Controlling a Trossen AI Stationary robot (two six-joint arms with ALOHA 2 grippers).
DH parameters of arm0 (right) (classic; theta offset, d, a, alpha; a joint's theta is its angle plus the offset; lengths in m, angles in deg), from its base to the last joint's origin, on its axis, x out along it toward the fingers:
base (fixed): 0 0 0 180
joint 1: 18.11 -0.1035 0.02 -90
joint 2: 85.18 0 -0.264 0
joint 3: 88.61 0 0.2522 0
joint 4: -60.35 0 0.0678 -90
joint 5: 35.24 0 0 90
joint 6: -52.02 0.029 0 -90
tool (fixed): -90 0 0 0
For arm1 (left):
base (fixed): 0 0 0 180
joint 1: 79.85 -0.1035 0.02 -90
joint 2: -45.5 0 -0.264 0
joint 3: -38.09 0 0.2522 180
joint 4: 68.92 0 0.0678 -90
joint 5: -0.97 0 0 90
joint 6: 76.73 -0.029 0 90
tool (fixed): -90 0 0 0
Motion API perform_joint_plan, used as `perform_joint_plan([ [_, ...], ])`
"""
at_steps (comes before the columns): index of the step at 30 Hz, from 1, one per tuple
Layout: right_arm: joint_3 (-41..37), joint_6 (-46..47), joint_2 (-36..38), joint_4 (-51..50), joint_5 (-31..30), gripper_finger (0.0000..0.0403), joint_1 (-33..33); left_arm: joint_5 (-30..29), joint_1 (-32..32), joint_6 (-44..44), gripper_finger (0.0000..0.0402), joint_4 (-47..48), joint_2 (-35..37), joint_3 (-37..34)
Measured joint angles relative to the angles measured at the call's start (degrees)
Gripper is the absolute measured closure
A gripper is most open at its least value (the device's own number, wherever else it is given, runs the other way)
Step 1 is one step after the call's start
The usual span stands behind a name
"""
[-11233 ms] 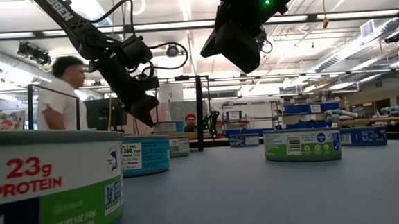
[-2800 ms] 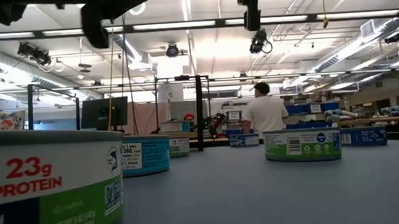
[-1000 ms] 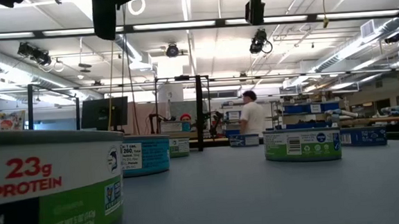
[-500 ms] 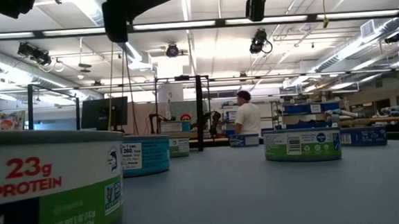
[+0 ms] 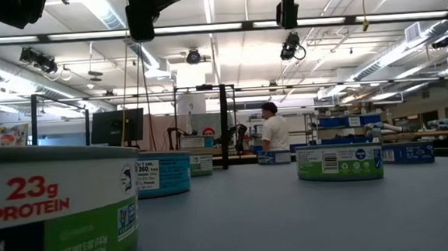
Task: Stack canned seafood by type on shelf
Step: Put the green tuna can on the shelf
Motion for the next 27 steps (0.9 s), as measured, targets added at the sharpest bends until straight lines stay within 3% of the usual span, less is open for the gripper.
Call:
perform_joint_plan([
  [10, 0.0, 0.2, 0.0, 0.0, 0.2, 0.0263, 0.0, -0.2, -2.8, 0.3, 0.0070, 0.7, 0.0, 0.0],
  [27, -0.1, 1.0, 0.0, -2.2, -0.1, 0.0263, 0.0, 2.4, -4.5, -0.2, 0.0233, 6.0, 0.1, 0.0],
])
